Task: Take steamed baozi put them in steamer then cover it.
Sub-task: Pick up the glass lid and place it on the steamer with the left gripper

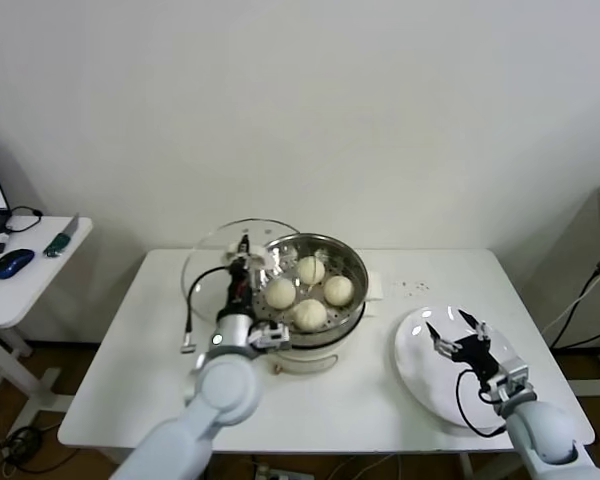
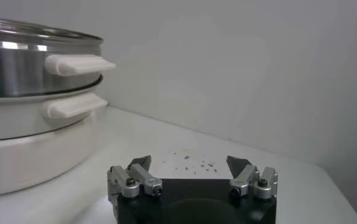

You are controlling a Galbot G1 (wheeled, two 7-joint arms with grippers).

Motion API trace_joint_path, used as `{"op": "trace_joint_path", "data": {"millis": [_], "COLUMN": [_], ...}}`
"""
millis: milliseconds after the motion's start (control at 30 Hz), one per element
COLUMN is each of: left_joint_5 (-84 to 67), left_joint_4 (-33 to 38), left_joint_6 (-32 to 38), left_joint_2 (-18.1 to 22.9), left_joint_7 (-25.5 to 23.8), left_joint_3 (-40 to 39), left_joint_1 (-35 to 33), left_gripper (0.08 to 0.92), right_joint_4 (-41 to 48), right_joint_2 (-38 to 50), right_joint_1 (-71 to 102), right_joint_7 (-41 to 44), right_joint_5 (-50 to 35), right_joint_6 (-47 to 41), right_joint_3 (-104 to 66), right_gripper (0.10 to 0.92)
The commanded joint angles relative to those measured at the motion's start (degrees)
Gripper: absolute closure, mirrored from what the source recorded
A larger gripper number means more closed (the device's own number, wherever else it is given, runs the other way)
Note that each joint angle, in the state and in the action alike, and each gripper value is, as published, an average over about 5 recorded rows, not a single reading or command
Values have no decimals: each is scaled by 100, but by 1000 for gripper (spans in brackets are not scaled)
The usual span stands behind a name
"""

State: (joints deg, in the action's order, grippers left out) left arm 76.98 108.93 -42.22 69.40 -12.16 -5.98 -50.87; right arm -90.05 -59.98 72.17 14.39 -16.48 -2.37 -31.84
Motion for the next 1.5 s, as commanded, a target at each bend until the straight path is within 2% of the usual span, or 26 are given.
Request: {"op": "trace_joint_path", "data": {"millis": [33, 400, 1500], "left_joint_5": [355, 416, 528], "left_joint_4": [-880, -1260, -1654], "left_joint_6": [-278, -278, -278], "left_joint_2": [1253, 1435, 1285], "left_joint_7": [-179, -290, -212], "left_joint_3": [-697, -714, -684], "left_joint_1": [453, 558, 723], "left_gripper": [853, 853, 853], "right_joint_4": [18, -38, -47], "right_joint_2": [-50, -156, -315], "right_joint_1": [66, 156, 127], "right_joint_7": [-19, -4, 22], "right_joint_5": [149, 62, 61], "right_joint_6": [42, 241, 409], "right_joint_3": [-117, -200, -166], "right_gripper": [203, 203, 203]}}
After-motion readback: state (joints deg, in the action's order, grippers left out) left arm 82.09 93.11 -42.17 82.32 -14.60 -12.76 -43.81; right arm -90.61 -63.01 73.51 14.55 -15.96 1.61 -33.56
